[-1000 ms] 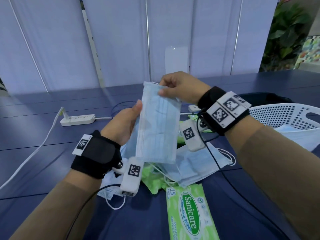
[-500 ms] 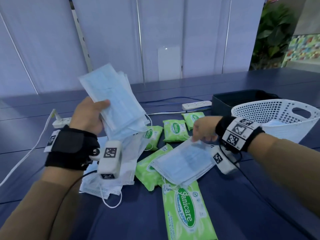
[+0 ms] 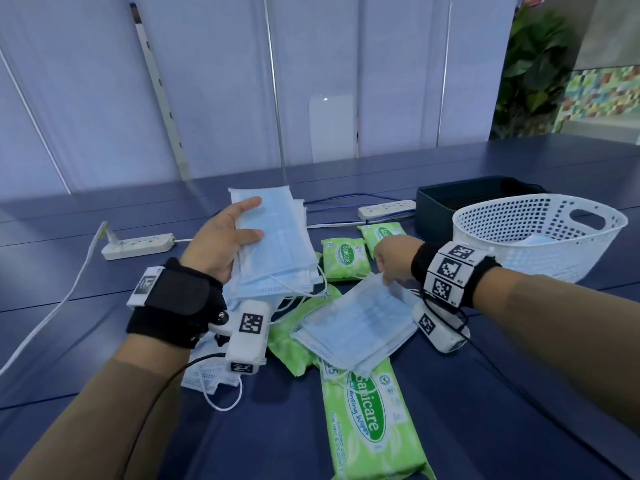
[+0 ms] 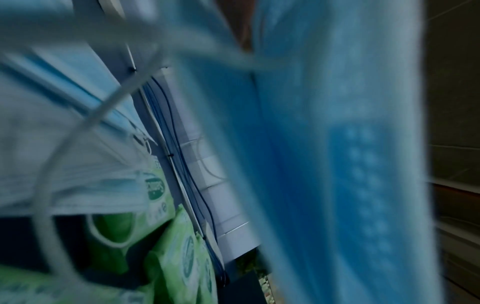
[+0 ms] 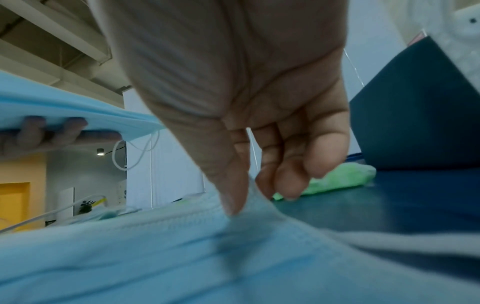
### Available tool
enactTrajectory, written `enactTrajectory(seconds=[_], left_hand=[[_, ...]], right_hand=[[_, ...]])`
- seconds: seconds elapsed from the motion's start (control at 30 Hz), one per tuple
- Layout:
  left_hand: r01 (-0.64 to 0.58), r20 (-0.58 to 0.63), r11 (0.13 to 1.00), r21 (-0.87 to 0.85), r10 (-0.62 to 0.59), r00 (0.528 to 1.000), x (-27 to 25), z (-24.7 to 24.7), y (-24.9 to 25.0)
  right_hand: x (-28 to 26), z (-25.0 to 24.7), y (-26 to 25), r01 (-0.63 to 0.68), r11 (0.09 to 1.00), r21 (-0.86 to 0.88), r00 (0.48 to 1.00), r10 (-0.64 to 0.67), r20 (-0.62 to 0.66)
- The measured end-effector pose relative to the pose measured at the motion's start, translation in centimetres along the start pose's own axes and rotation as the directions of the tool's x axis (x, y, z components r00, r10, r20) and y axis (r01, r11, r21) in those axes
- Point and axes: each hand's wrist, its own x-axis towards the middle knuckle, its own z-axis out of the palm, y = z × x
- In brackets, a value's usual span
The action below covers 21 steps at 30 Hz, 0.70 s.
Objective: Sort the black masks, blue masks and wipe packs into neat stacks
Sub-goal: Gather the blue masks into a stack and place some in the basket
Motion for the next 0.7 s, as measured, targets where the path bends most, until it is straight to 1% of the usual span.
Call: enactTrajectory(seconds=[0.1, 0.13, 0.2, 0.23, 0.27, 0.33, 0.4, 0.43, 0.47, 0.5, 0.53, 0.6, 0.63, 0.67, 0.7], left_hand=[[-0.007, 0.046, 0.999, 0.040, 0.005, 0.999, -0.1, -0.7, 0.5], [-0.023, 0.056, 0.998, 0.064, 0.020, 0.998, -0.2, -0.8, 0.5], [-0.064, 0.047, 0.985, 0.162, 0.057, 0.997, -0.2, -1.0, 0.5], [-0.087, 0.037, 0.970, 0.225, 0.080, 0.996, -0.2, -1.2, 0.5], [-0.104, 0.030, 0.955, 0.279, 0.100, 0.995, -0.2, -1.3, 0.4], [-0.135, 0.034, 0.933, 0.335, 0.131, 0.991, -0.2, -1.4, 0.1], [-0.162, 0.044, 0.923, 0.349, 0.157, 0.987, -0.3, -0.9, 0.0], [-0.175, 0.058, 0.927, 0.333, 0.165, 0.985, -0.5, -0.4, 0.1], [-0.181, 0.082, 0.942, 0.281, 0.165, 0.983, -0.8, 0.3, 0.2], [-0.165, 0.107, 0.963, 0.214, 0.144, 0.984, -1.2, 1.0, 0.4], [-0.122, 0.140, 0.982, 0.142, 0.102, 0.985, -1.4, 1.7, 0.6], [-0.022, 0.234, 1.000, 0.013, 0.019, 0.972, -2.1, 2.6, 1.0], [-0.006, 0.253, 1.000, 0.003, 0.005, 0.967, -2.3, 2.8, 1.0], [-0.025, 0.249, 0.998, 0.050, 0.012, 0.968, -2.4, 2.9, 0.9], [-0.062, 0.227, 0.987, 0.150, 0.027, 0.973, -2.4, 2.9, 0.8]], right_hand=[[-0.1, -0.6, 0.5, 0.019, 1.000, 0.006, 0.996, -0.018, -0.088], [-0.2, -0.8, 0.8, 0.045, 0.998, 0.049, 0.989, -0.038, -0.140], [-0.3, -1.8, 1.4, 0.130, 0.960, 0.247, 0.969, -0.070, -0.238], [-0.6, -2.6, 1.6, 0.209, 0.913, 0.351, 0.951, -0.107, -0.289], [-1.1, -3.6, 1.6, 0.296, 0.846, 0.443, 0.931, -0.153, -0.331], [-2.5, -5.8, 1.0, 0.449, 0.661, 0.601, 0.886, -0.243, -0.394], [-3.6, -7.9, -0.2, 0.536, 0.479, 0.695, 0.844, -0.321, -0.430], [-3.7, -8.7, -0.9, 0.569, 0.411, 0.712, 0.820, -0.353, -0.451], [-3.6, -9.5, -1.7, 0.596, 0.374, 0.710, 0.798, -0.375, -0.472], [-3.5, -10.2, -2.5, 0.619, 0.376, 0.689, 0.781, -0.382, -0.493], [-3.1, -10.8, -3.3, 0.636, 0.414, 0.651, 0.771, -0.370, -0.519], [-2.0, -11.6, -4.6, 0.647, 0.552, 0.526, 0.743, -0.302, -0.597], [-1.5, -11.8, -5.1, 0.634, 0.617, 0.466, 0.721, -0.253, -0.646], [-1.1, -11.9, -5.5, 0.614, 0.657, 0.438, 0.705, -0.207, -0.679], [-0.8, -11.9, -5.8, 0.602, 0.667, 0.439, 0.698, -0.172, -0.695]])
